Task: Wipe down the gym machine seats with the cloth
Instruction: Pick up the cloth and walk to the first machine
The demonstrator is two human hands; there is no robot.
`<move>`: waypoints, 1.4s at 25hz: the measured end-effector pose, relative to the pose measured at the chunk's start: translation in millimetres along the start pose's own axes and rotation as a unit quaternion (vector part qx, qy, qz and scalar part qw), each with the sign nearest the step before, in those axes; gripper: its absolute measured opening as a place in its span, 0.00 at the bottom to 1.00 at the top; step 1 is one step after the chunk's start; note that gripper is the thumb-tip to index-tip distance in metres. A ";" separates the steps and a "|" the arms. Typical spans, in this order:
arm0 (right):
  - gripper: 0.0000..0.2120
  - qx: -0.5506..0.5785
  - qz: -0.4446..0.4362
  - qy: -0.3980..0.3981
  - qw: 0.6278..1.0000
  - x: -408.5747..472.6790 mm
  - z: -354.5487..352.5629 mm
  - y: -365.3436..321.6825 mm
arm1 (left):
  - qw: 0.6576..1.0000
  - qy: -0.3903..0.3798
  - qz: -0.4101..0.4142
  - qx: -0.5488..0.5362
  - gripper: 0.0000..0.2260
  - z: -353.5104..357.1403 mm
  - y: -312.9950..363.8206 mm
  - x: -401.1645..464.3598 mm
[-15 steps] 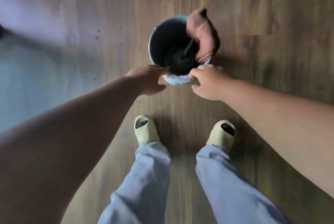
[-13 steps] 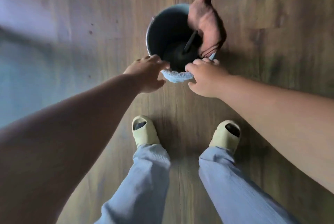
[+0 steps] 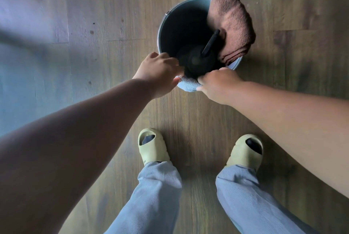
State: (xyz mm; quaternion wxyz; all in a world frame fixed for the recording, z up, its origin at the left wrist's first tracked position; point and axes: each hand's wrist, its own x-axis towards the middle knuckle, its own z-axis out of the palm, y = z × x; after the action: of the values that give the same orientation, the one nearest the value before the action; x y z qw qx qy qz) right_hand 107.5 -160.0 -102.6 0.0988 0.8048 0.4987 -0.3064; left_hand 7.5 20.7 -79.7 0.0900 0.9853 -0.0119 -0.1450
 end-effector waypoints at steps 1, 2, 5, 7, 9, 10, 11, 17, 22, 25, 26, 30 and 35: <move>0.10 0.014 -0.002 0.003 1.000 -3.6 -3.3 0.1 | 1.000 0.002 -0.004 -0.016 0.11 -5.0 0.1 -0.8; 0.10 0.035 -0.006 0.013 0.999 -8.0 -7.6 -0.4 | 0.999 0.002 -0.009 -0.032 0.11 -10.9 0.7 -2.0; 0.10 0.148 0.007 0.042 0.988 -30.0 -30.1 -0.1 | 0.995 0.001 -0.040 -0.092 0.11 -35.4 3.3 -6.9; 0.11 0.223 0.028 0.063 0.972 -53.4 -54.6 0.5 | 0.989 0.004 -0.056 -0.133 0.10 -62.6 6.6 -12.9; 0.11 0.265 0.046 0.081 0.960 -81.5 -85.9 0.3 | 0.984 0.008 -0.065 -0.163 0.09 -98.9 12.5 -19.6; 0.11 0.278 0.051 0.087 0.955 -96.5 -103.4 -0.9 | 0.983 0.007 -0.067 -0.171 0.09 -119.9 16.8 -23.9; 0.10 0.284 0.055 0.093 0.953 -113.8 -127.6 -2.1 | 0.982 0.006 -0.068 -0.175 0.10 -146.3 21.4 -27.7; 0.20 0.318 0.122 0.126 0.932 -239.3 -278.6 -3.0 | 0.984 0.007 -0.049 -0.172 0.13 -330.0 57.4 -51.2; 0.21 0.333 0.195 0.185 0.904 -353.8 -375.7 6.8 | 0.994 0.008 0.046 -0.103 0.14 -477.7 98.7 -56.5; 0.16 0.370 0.261 0.229 0.861 -409.1 -403.3 27.3 | 0.993 0.015 0.090 -0.081 0.12 -537.4 137.4 -39.3; 0.15 0.384 0.279 0.251 0.844 -428.9 -409.4 38.4 | 0.992 0.019 0.102 -0.075 0.11 -554.2 156.1 -28.7; 0.10 0.428 0.299 0.329 0.787 -501.2 -411.2 97.9 | 0.990 0.034 0.131 -0.051 0.09 -601.2 250.1 20.4; 0.11 0.441 0.313 0.337 0.771 -614.7 -388.3 203.6 | 0.983 0.047 0.174 -0.030 0.08 -629.1 396.8 90.6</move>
State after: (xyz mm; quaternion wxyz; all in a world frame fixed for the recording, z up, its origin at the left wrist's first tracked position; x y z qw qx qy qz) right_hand 242.8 -534.1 539.2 -0.3506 0.9233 0.0304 -0.1538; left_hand 276.4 -264.7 558.9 0.1440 0.9706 -0.1748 -0.0812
